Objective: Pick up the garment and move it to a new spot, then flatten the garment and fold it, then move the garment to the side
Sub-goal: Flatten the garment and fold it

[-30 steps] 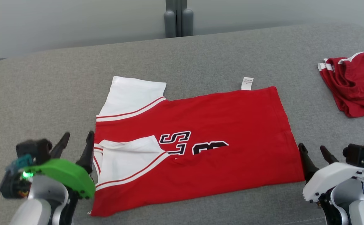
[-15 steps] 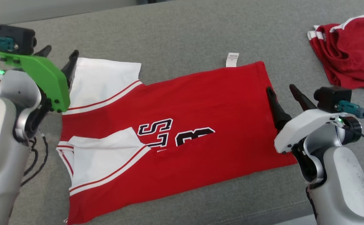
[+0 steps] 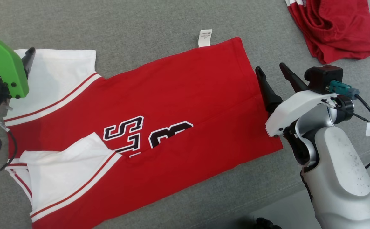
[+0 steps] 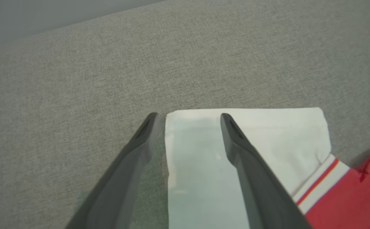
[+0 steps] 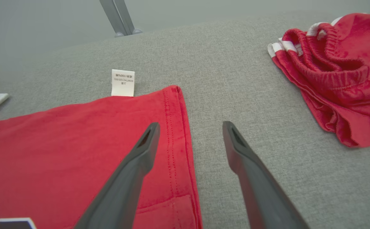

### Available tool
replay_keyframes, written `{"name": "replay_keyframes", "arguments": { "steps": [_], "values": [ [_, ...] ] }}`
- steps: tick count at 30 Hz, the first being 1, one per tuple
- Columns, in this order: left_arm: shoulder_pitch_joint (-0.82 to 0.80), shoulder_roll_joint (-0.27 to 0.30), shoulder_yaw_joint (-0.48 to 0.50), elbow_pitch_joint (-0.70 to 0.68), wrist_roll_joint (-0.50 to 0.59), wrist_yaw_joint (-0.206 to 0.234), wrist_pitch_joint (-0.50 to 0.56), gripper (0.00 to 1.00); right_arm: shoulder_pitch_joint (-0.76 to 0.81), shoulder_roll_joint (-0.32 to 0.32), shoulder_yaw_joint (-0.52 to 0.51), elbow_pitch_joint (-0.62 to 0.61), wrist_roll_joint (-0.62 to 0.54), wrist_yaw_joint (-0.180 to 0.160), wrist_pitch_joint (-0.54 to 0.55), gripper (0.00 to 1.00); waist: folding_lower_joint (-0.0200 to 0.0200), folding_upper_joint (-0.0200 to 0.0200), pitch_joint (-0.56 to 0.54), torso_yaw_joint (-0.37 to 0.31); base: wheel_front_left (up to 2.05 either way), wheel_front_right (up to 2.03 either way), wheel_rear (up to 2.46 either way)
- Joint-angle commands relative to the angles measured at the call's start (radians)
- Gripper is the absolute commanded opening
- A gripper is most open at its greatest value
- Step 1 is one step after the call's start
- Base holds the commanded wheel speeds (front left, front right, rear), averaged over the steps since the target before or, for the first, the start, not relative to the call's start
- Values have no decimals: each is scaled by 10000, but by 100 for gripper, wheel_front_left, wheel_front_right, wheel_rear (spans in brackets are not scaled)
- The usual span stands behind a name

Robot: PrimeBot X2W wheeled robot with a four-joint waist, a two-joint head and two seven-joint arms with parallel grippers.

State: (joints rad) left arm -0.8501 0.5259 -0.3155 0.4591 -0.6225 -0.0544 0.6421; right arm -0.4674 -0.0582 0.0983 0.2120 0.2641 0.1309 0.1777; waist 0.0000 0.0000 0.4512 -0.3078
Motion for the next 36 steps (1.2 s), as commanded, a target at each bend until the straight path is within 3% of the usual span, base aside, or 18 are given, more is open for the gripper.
{"name": "replay_keyframes", "arguments": {
  "steps": [1,9,10,13,15,16,17,19,20,26,36],
  "values": [
    [168,172,98,52,-37,100,58,100,-159,-16,33,58,102,-6,-97,100,0,0,271,-279,0,0,0],
    [664,420,125,-149,-260,260,465,100,-255,-43,122,292,132,-6,-271,100,0,0,239,-216,0,0,0],
    [698,436,133,-196,-262,300,472,89,-277,-47,139,302,126,-6,-281,100,0,0,227,-198,0,0,0],
    [757,452,143,-262,-196,434,391,86,-333,-51,219,313,139,-6,-287,100,0,0,203,-166,0,0,0],
    [836,405,124,-290,-244,445,382,63,-363,-66,292,313,157,-6,-285,100,0,0,197,-148,0,0,0],
    [855,360,138,-302,-311,417,354,45,-384,-70,323,311,175,-6,-276,100,0,0,199,-140,0,0,0],
    [863,301,147,-311,-346,401,343,39,-420,-80,342,317,176,-6,-274,100,0,0,199,-132,0,0,0],
    [857,226,167,-368,-390,357,214,3,-517,-118,372,348,193,-6,-249,100,0,0,189,-108,0,0,0],
    [844,201,180,-398,-395,347,117,0,-574,-130,389,373,199,-6,-228,100,0,0,182,-90,0,0,0],
    [610,-45,260,-534,-395,279,-668,0,-1158,-458,443,841,40,-6,-43,100,0,0,73,194,0,0,0],
    [800,-431,134,-1292,-475,-34,-1565,0,-2934,-1188,887,2890,-340,-6,901,100,0,0,7,1201,0,0,0]
  ]
}}
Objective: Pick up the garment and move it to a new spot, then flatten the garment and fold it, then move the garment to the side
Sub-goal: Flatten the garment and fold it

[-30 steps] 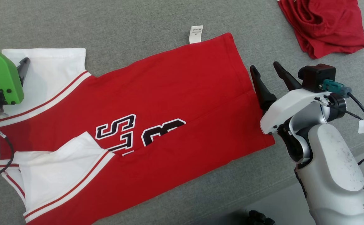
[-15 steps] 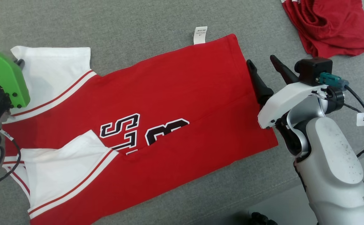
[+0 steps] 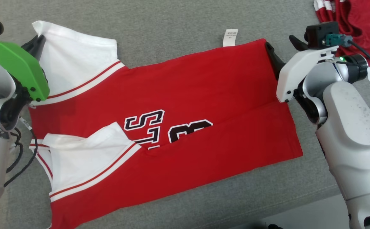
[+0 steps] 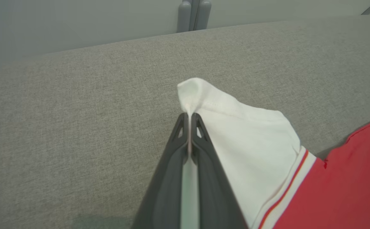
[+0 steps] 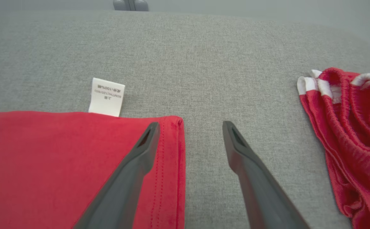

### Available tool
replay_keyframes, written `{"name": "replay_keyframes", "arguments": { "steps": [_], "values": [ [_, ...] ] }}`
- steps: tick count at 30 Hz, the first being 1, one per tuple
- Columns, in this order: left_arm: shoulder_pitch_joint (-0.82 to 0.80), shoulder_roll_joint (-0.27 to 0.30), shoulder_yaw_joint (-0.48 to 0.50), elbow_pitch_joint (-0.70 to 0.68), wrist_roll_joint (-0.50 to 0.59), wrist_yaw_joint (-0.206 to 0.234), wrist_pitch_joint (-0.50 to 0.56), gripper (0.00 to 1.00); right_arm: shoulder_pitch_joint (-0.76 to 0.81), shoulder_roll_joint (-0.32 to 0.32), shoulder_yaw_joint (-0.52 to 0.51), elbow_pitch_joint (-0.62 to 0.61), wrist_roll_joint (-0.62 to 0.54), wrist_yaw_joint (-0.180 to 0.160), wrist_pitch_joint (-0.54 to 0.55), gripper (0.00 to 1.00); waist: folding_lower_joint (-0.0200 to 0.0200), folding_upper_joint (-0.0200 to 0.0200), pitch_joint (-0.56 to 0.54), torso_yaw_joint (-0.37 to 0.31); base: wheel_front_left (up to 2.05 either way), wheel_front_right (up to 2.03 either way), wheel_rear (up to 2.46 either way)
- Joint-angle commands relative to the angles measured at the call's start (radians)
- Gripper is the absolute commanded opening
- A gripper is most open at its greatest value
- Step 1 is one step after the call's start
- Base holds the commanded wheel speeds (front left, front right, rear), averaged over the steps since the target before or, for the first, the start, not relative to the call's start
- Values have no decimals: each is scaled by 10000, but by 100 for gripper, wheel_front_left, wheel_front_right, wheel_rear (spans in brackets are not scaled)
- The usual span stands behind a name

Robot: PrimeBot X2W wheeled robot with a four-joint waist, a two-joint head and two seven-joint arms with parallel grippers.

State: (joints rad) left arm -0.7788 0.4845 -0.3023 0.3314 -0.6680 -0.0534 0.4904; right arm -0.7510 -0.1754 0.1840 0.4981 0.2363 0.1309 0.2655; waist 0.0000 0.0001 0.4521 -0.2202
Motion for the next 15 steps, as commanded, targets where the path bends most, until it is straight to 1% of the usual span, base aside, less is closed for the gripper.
{"name": "replay_keyframes", "arguments": {
  "steps": [1,6,7,8,9,10,11,13,15],
  "values": [
    [121,-58,3,-124,-40,-55,-133,0,-283,-68,86,289,-60,-6,158,100,0,-1,22,436,0,0,0],
    [231,-255,-123,-491,-2,-110,-438,0,-917,-299,275,1418,48,-7,760,100,0,-1,129,905,0,0,0],
    [242,-302,-149,-532,12,-117,-512,0,-1028,-330,321,1631,110,-6,884,84,0,-1,137,977,0,0,0],
    [251,-334,-168,-548,19,-131,-565,0,-1098,-358,361,1758,158,-6,958,49,0,-1,140,1027,0,0,0],
    [261,-387,-203,-559,20,-159,-626,0,-1189,-412,357,1916,198,-6,994,33,0,-1,139,1080,0,0,0],
    [266,-435,-226,-570,-1,-163,-689,0,-1236,-460,353,2039,223,-6,1011,20,0,-1,135,1120,0,0,0],
    [270,-477,-246,-575,-22,-177,-748,0,-1260,-495,372,2174,248,-7,1021,0,0,-1,124,1159,0,0,0],
    [284,-528,-269,-531,-40,-188,-879,0,-1313,-539,399,2384,269,-12,941,0,0,-1,82,1212,0,0,0],
    [299,-604,-273,-507,-68,-223,-1028,0,-1411,-569,334,2454,265,-13,635,0,0,-1,18,1236,0,0,0]
  ]
}}
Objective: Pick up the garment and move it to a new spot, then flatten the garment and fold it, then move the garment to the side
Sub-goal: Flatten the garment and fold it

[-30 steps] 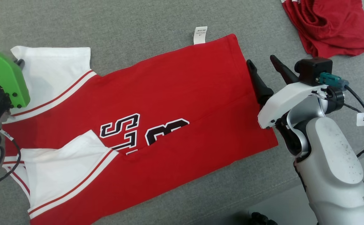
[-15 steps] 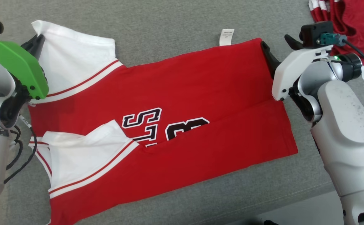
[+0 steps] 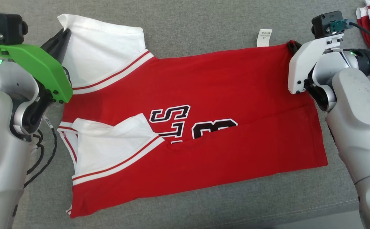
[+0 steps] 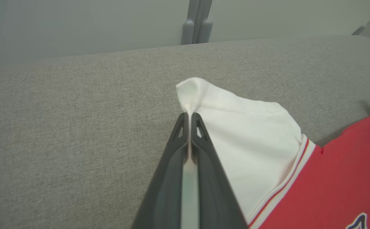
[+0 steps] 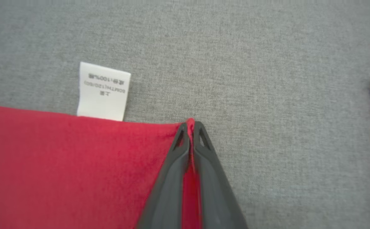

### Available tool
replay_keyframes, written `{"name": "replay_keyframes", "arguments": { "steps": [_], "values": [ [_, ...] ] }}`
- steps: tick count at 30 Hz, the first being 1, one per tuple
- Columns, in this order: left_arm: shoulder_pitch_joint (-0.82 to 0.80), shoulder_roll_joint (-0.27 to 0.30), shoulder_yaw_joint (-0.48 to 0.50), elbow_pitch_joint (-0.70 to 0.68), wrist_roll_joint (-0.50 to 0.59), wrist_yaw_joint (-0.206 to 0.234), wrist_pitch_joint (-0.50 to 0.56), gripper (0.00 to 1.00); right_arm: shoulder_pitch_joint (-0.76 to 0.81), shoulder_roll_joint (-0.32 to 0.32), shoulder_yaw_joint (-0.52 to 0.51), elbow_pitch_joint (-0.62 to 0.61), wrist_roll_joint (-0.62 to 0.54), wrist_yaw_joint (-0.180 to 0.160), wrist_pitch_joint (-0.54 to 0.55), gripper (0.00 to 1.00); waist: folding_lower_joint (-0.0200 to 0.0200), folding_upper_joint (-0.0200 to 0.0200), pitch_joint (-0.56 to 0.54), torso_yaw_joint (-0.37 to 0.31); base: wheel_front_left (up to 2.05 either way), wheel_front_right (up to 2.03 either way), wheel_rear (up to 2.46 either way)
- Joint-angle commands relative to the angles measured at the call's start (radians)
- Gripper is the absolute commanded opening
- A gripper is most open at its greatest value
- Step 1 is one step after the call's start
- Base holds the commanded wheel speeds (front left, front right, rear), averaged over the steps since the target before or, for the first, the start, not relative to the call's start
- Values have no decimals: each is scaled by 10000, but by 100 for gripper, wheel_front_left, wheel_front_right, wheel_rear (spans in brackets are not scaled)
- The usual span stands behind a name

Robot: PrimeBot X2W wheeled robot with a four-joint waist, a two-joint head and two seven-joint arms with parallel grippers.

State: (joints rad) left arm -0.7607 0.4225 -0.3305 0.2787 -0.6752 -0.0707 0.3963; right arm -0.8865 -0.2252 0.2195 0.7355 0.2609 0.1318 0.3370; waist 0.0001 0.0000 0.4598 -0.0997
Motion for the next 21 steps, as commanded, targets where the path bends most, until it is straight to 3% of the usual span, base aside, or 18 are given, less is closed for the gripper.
{"name": "replay_keyframes", "arguments": {
  "steps": [1,7,12,21],
  "values": [
    [128,-4,1,38,2,-55,-123,0,-88,-70,-13,110,9,-23,-206,0,-1,0,-103,33,0,0,0],
    [603,56,69,-243,-121,-107,-505,0,380,-111,275,-141,288,-21,-1077,0,-1,0,-614,30,0,0,0],
    [1812,387,129,-1187,-255,-41,-671,0,1383,-442,634,-1034,895,-21,-1511,0,-1,0,-1195,54,0,0,0],
    [4739,802,304,-3632,-539,675,-692,0,3933,-1209,295,-3387,1365,-21,-1297,0,-1,0,-2196,277,0,0,0]
  ]
}}
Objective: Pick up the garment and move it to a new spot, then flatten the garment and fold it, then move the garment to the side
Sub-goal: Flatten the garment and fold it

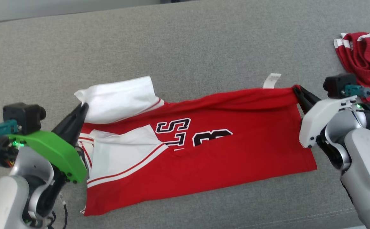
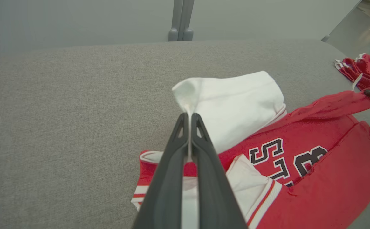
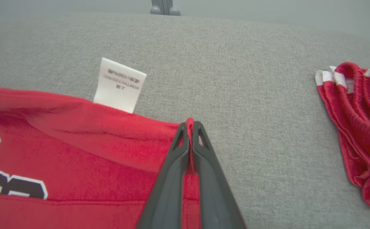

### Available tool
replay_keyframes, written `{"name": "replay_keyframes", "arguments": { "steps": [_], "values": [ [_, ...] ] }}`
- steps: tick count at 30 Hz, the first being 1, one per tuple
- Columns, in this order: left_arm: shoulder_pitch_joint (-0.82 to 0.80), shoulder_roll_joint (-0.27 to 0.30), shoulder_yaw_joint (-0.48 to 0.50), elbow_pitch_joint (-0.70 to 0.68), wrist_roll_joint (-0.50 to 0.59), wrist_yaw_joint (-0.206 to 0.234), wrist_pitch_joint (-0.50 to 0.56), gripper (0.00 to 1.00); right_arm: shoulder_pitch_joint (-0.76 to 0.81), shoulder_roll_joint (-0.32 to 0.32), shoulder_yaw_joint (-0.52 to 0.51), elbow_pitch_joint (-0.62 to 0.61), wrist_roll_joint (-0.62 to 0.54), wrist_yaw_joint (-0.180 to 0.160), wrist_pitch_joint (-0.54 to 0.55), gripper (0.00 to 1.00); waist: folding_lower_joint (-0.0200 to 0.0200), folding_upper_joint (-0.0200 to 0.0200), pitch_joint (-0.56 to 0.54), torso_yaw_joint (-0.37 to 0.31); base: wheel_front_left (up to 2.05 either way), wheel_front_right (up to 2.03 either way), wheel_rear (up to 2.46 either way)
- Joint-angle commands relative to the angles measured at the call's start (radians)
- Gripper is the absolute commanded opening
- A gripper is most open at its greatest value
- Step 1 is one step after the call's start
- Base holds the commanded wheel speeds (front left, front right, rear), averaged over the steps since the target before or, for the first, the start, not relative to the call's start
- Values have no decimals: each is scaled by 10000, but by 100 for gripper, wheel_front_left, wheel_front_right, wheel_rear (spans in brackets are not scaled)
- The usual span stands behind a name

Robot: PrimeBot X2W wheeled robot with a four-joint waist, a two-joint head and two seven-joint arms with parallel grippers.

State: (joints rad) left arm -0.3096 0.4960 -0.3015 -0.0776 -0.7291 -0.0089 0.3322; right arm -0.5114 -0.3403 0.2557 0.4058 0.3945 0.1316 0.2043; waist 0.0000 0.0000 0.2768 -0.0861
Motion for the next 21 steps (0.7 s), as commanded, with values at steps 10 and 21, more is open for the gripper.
{"name": "replay_keyframes", "arguments": {
  "steps": [10,21],
  "values": [
    [2694,-601,-360,-510,-215,528,-878,0,2397,109,-1338,-1993,-419,-20,896,0,0,0,-793,453,0,0,0],
    [3071,-1384,-461,988,176,689,-2392,100,3587,722,-2160,-2643,-837,-18,811,100,0,0,-1077,521,0,0,0]
  ]
}}
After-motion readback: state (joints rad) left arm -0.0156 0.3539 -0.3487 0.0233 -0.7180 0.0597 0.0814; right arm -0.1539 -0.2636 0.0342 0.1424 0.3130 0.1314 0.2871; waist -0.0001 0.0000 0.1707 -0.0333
